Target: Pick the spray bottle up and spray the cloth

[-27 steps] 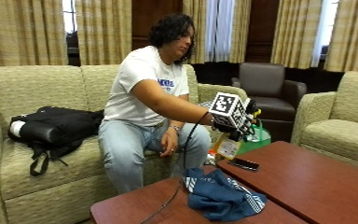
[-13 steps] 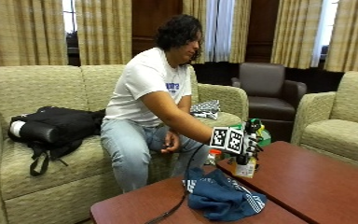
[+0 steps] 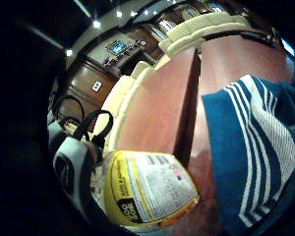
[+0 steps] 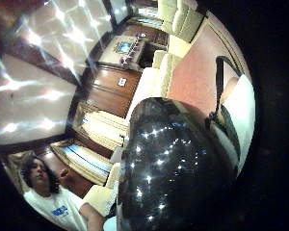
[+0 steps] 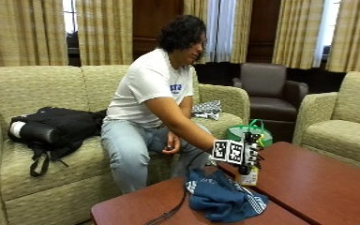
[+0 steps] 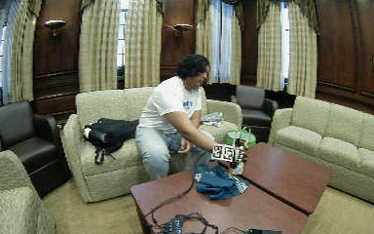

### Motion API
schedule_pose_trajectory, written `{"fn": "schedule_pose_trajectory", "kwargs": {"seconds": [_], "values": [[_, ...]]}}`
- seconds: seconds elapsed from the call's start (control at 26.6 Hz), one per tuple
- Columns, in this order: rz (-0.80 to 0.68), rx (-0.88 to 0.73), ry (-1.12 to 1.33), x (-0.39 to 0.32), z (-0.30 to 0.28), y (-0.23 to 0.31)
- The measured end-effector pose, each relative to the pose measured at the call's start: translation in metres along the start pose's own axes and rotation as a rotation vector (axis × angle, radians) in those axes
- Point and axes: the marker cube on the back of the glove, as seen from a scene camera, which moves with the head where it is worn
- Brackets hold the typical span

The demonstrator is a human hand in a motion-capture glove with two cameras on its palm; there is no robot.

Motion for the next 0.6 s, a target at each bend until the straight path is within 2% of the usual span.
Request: {"fn": "schedule_pose_trajectory", "kwargs": {"seconds": [0.6], "values": [[0.020, 0.026, 0.010, 0.015, 0.005, -0.043]]}}
